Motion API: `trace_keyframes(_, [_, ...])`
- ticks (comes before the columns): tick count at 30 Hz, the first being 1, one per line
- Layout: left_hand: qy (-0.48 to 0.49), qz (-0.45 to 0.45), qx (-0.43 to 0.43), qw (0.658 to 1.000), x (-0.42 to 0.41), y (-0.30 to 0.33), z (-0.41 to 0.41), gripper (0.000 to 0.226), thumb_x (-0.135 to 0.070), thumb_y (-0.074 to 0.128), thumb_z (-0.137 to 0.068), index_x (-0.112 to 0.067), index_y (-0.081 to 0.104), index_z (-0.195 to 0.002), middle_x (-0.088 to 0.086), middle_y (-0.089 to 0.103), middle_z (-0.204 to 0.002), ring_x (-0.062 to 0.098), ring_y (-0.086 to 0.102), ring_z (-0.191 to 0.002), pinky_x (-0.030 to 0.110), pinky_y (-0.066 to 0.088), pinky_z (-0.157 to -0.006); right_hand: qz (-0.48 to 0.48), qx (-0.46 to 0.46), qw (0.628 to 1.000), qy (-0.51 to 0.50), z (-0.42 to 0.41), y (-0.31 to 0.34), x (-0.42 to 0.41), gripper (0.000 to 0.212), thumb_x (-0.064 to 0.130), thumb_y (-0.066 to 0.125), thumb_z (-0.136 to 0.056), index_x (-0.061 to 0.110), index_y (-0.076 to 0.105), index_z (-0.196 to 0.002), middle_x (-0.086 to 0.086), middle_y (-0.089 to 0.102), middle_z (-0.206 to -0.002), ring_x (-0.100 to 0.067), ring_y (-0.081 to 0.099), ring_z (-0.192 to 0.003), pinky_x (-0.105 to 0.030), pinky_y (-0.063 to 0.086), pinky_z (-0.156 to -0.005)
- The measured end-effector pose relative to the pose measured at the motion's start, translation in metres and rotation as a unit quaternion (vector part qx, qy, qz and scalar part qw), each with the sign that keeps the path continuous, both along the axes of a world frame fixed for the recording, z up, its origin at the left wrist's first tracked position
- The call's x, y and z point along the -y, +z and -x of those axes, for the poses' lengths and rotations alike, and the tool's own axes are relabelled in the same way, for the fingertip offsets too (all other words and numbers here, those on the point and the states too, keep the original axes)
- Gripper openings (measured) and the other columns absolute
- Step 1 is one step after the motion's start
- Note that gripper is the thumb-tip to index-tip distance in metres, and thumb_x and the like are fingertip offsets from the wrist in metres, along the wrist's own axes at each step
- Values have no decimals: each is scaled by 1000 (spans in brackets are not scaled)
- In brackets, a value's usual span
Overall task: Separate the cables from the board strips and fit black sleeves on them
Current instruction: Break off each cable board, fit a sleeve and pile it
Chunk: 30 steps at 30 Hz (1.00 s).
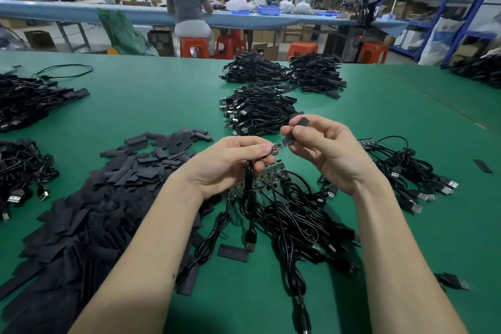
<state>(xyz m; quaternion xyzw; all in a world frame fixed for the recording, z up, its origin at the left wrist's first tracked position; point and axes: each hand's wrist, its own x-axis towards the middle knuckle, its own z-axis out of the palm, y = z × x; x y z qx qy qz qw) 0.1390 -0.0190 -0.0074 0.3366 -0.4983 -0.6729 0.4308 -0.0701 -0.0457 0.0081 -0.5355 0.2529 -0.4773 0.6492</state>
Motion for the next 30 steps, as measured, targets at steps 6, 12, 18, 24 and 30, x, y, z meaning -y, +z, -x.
trace_keyframes(6, [-9,21,-6,1000,-1,0,-1,10,-14,68,-83,-14,78,-85,3,68,-76,5,55,-58,15,50,-61,-5,18,999,37,0,0,-3,20,18,86,-67,23,80,-85,-5,78,-98,-10,73,-81,-19,58,-75])
trace_keyframes(12, [1,36,24,999,-1,1,-7,10,-14,68,-83,-16,78,-83,3,68,-75,5,55,-57,14,50,-63,18,-36,997,68,6,6,-2,18,17,82,-70,21,79,-87,-10,77,-100,-15,73,-87,-25,58,-80])
trace_keyframes(18, [31,29,-23,999,0,-1,2,10,-18,75,-81,-14,76,-90,2,68,-78,5,56,-59,15,50,-64,59,-19,998,14,-4,2,-1,16,8,76,-76,14,76,-91,-15,77,-102,-18,73,-91,-27,59,-82])
trace_keyframes(24, [138,117,71,981,4,3,10,16,-27,79,-77,-20,74,-91,4,74,-85,16,70,-74,23,56,-72,12,22,996,-90,-15,-2,4,20,14,80,-71,8,75,-90,-15,77,-92,-18,71,-80,-24,58,-78])
trace_keyframes(30, [186,268,211,921,5,7,3,9,-6,79,-84,-9,74,-90,6,76,-80,16,74,-78,20,55,-75,-27,17,993,-115,-11,-3,7,17,14,79,-73,6,77,-88,-13,76,-91,-16,69,-80,-21,58,-76])
